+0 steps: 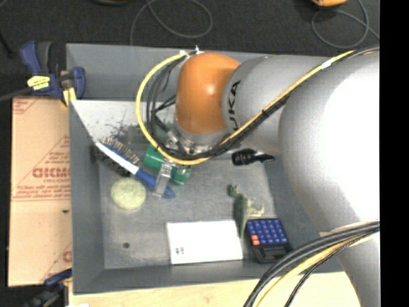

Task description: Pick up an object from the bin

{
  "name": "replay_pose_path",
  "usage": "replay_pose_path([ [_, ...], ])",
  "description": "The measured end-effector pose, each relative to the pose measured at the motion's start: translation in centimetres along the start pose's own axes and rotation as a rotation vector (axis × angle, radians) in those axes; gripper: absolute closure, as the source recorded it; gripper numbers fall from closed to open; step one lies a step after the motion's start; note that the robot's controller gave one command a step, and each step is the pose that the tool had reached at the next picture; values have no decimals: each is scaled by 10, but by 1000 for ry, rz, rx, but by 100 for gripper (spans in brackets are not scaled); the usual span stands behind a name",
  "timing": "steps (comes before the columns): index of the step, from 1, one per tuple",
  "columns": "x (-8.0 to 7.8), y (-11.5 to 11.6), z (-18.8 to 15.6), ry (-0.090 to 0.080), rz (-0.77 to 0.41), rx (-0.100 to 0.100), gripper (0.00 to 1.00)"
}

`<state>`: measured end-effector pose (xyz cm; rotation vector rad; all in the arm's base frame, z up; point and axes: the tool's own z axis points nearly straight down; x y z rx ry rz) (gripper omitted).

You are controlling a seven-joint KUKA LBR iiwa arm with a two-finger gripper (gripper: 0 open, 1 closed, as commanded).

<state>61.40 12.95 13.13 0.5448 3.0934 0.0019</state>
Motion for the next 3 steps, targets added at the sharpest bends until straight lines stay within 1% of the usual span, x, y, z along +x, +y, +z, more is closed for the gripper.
replay_pose_path([
  [1,-37,-16,6,-6,10,1,0],
  [2,-31,-4,52,0,86,-1,0],
  [3,-45,-8,55,19,144,4,100],
])
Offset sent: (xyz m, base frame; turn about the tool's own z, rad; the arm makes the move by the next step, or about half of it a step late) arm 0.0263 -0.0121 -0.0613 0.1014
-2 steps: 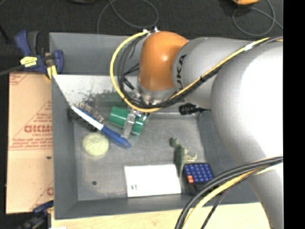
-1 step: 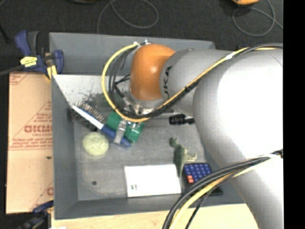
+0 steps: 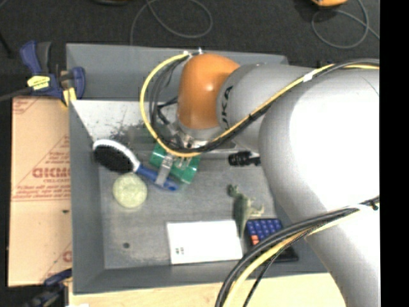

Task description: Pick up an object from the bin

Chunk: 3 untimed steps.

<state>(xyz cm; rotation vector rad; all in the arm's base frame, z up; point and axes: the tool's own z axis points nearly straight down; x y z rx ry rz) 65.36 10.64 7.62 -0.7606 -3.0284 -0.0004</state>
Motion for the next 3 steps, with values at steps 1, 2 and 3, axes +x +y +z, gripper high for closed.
replay_pose_path([
  [1,0,0,0,0,0,0,100],
  [2,1,-1,-4,-1,-1,1,100],
  [3,1,-2,-21,-9,-1,-1,100],
])
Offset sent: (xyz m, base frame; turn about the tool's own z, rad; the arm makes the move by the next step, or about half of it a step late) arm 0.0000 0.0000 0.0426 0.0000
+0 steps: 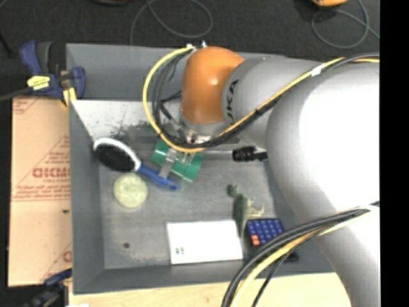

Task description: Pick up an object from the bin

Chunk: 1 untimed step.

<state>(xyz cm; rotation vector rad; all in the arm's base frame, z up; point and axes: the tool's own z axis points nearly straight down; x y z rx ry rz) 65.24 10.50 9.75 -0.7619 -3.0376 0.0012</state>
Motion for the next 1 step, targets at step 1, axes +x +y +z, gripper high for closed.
replay_pose_path([
  [1,-1,0,-22,-8,0,-3,100],
])
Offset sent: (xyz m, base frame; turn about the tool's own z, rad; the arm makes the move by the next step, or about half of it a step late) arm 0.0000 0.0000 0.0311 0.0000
